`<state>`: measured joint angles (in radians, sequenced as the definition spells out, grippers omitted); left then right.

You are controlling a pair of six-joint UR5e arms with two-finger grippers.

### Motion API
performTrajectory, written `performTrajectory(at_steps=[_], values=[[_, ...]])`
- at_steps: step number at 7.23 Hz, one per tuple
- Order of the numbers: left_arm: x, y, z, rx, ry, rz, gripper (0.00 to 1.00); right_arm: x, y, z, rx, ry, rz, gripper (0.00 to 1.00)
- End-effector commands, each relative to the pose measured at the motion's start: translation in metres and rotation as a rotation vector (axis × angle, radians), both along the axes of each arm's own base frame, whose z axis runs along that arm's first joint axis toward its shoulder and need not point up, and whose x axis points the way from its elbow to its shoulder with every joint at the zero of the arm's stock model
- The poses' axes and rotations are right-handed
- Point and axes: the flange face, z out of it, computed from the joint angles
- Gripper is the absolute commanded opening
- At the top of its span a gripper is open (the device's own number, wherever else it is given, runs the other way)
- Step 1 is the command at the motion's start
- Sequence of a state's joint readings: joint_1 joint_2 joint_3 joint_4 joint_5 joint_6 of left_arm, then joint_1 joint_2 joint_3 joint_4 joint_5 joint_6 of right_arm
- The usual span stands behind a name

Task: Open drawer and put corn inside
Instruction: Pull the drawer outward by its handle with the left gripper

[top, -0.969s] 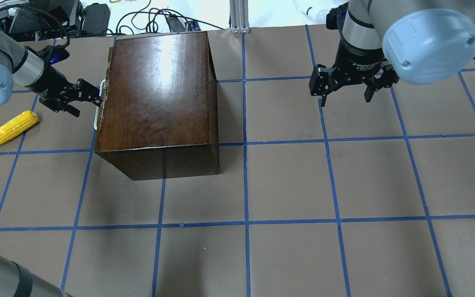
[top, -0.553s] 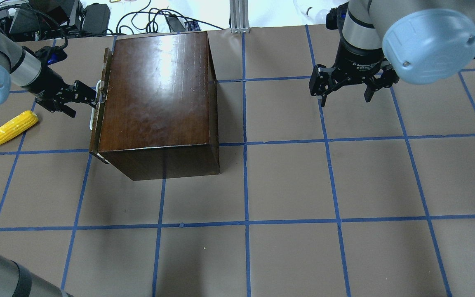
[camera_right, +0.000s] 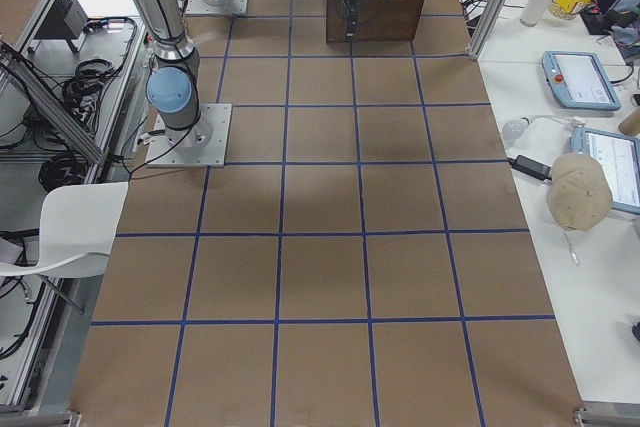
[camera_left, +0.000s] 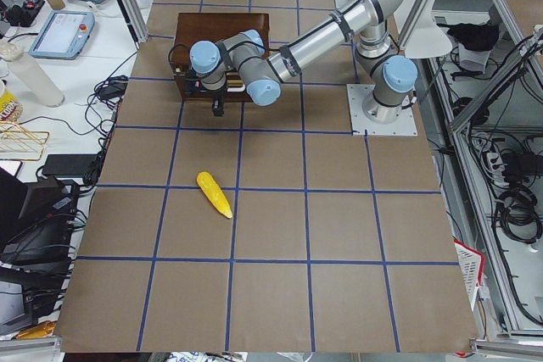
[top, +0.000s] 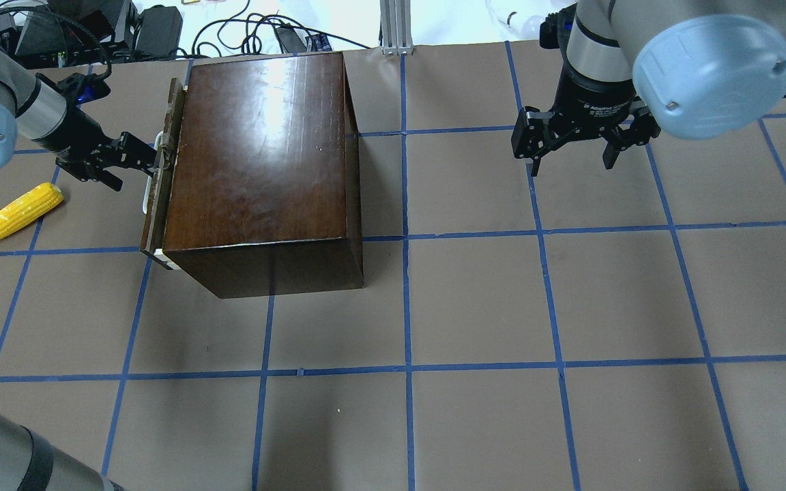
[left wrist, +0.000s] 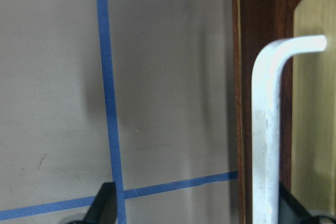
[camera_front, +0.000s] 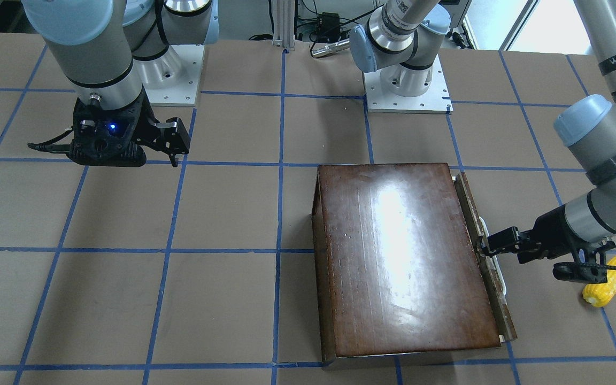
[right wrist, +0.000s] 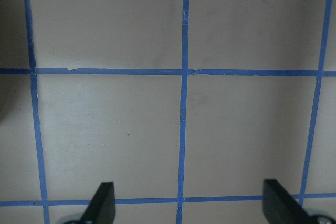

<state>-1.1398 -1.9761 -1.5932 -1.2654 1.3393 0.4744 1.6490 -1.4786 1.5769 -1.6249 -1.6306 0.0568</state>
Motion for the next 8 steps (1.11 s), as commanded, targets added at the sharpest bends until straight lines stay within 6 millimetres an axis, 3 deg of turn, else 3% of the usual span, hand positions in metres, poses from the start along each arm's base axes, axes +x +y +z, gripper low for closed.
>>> performTrajectory(at_steps=[1,3,5,6,8], values=[[0.004,-0.002,0.001,-0.002,-0.016,-0.027,1.0,0.0,0.0,0.0,0.0,0.0,0.0,1.0],[0.005,-0.004,-0.003,0.0,-0.018,-0.041,1.0,0.0,0.0,-0.001,0.002,0.0,0.0,1.0],[0.029,0.001,-0.007,0.003,-0.026,-0.034,1.0,0.0,0.0,0.0,0.0,0.0,0.0,1.0],[0.031,0.001,-0.007,0.002,-0.027,-0.04,1.0,0.0,0.0,-0.001,0.002,0.0,0.0,1.0],[0.038,-0.003,0.007,0.005,-0.028,-0.039,1.0,0.0,0.0,0.0,0.0,0.0,0.0,1.0]])
